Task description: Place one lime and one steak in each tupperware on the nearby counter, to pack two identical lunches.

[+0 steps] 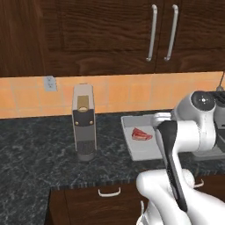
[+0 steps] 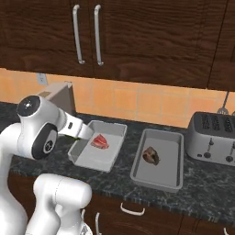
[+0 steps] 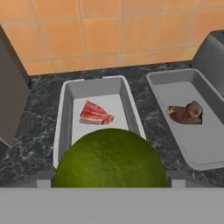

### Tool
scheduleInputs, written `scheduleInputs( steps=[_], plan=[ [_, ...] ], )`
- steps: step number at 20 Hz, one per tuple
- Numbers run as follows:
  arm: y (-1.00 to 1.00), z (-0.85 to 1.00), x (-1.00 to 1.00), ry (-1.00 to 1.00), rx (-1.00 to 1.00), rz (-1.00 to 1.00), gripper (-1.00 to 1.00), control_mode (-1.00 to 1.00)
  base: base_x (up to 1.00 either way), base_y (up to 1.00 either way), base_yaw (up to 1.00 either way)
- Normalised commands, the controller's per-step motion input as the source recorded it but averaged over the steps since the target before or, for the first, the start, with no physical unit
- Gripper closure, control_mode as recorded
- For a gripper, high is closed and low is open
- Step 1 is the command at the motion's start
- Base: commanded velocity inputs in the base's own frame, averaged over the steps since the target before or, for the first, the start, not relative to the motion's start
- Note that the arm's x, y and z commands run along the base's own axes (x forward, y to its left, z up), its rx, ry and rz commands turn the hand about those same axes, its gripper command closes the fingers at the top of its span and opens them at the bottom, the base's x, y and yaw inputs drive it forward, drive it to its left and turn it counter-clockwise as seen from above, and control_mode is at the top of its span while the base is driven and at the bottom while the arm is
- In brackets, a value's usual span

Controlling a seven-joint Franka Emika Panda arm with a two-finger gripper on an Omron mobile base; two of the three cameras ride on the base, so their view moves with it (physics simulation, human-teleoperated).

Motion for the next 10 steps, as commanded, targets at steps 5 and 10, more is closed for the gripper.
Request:
scheduleInputs(
  steps=[5, 10],
  plan=[
    [0.0, -0.78, 0.54, 0.27, 0.0, 0.01, 1.0, -1.0, 0.0, 0.0, 0.0],
    [0.0, -0.93, 0.63, 0.19, 0.0, 0.07, 1.0, -1.0, 0.0, 0.0, 0.0]
  ],
)
